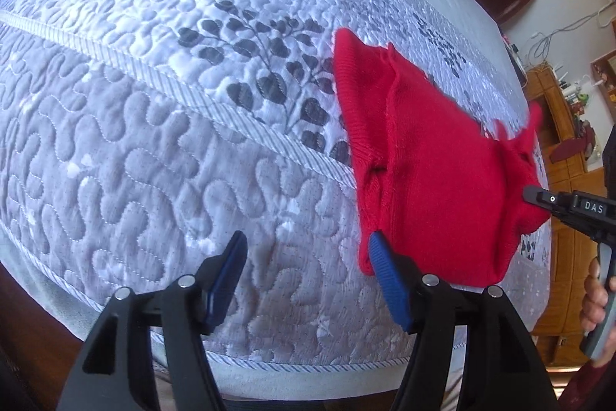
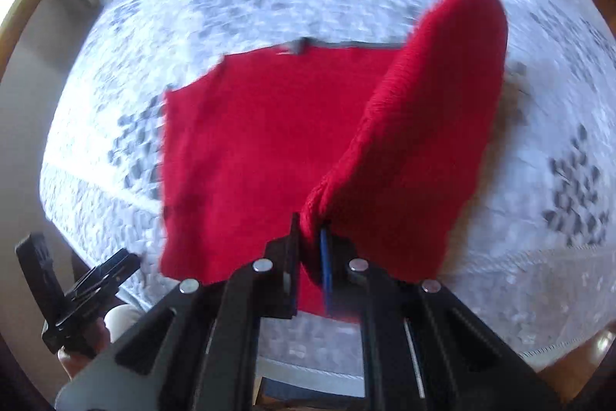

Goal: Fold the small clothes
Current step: 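Release the sweater with the right gripper and smooth the folded bundle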

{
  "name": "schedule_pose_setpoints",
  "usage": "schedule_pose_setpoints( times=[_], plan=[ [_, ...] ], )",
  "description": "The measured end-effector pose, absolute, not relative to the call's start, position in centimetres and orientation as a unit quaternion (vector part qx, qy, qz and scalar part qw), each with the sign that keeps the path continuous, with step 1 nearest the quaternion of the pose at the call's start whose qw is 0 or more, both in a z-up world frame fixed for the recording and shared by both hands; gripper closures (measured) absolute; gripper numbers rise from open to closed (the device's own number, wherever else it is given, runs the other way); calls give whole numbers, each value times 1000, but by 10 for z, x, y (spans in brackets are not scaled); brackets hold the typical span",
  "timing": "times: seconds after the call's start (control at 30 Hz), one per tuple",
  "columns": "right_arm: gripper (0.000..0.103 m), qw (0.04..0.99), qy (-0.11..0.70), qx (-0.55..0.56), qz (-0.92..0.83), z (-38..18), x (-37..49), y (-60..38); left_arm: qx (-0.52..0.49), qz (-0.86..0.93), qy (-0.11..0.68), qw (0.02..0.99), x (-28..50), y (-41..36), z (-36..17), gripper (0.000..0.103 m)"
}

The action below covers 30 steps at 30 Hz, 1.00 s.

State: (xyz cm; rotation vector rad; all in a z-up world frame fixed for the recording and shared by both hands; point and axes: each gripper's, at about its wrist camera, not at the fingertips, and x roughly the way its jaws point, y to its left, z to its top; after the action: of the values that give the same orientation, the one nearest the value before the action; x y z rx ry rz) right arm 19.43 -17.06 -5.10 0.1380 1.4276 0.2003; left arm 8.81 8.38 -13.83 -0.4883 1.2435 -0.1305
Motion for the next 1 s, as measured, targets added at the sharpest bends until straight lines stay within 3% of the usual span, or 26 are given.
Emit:
schedule_pose_setpoints(
  times=[0.1,0.17,0.23,0.43,0.63,1.0],
  plan=[
    [95,736,663,46,134,-65,190,-132,-233,-55,577,781,89,90,-140,36],
    [87,713,683,44,151,-86,184,-116,-235,-54,579,779,91,93,-140,36],
    [70,700,694,61,160,-102,176,-117,-234,-56,577,780,94,93,-138,36],
    [55,701,659,183,203,-97,155,-177,-239,-98,557,789,117,75,-115,36],
    [55,714,629,239,195,-88,132,-236,-242,-182,563,769,181,17,-100,36],
    [55,713,610,277,207,-100,118,-277,-215,-193,625,725,267,-62,-142,38]
  ],
)
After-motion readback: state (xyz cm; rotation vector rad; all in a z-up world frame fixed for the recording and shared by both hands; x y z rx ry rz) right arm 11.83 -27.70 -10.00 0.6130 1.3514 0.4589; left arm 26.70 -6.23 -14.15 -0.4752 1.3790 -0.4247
